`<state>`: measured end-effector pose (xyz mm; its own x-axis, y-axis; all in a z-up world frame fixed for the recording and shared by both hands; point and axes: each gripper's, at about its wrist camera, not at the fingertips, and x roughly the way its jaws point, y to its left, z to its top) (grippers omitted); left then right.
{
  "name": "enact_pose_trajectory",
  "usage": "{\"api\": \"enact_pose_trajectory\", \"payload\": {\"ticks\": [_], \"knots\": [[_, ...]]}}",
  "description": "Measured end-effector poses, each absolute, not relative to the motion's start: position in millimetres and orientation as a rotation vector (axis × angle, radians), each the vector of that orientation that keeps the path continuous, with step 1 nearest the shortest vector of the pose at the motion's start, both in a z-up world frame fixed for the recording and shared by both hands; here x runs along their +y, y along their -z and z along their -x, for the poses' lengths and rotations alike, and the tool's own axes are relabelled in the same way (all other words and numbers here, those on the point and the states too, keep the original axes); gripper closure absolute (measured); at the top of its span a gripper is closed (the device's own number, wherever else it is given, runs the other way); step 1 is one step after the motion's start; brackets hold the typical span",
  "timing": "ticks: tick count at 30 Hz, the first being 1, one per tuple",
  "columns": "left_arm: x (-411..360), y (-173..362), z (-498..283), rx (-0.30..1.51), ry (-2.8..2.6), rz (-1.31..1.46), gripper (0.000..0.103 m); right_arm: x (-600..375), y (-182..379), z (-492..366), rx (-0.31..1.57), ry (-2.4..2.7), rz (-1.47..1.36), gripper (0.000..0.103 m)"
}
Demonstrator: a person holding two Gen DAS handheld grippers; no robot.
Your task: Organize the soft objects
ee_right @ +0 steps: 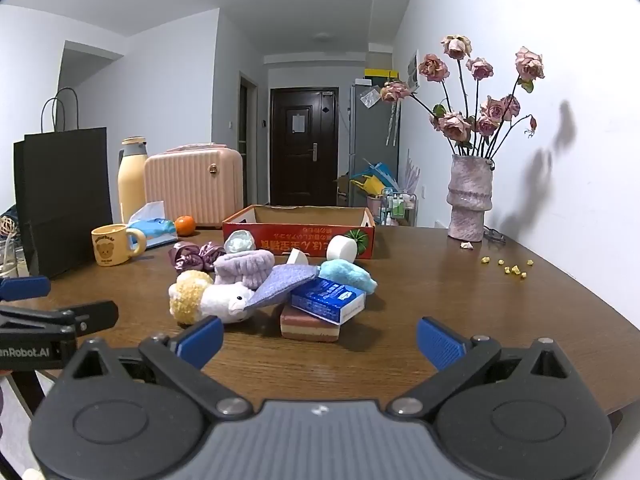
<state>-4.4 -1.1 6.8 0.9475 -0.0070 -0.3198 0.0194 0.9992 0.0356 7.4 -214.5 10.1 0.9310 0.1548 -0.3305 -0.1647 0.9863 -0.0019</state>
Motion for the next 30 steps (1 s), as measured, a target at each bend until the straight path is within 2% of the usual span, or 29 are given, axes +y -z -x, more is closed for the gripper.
{"api": "enact_pose_trajectory", "payload": {"ticks": [30], "knots": [[0.9, 0.4, 5.5, 0.326, 0.011, -0.036, 0.0, -215.4, -9.5, -7.9, 0.336, -0.166, 0.031, 0.0]]}}
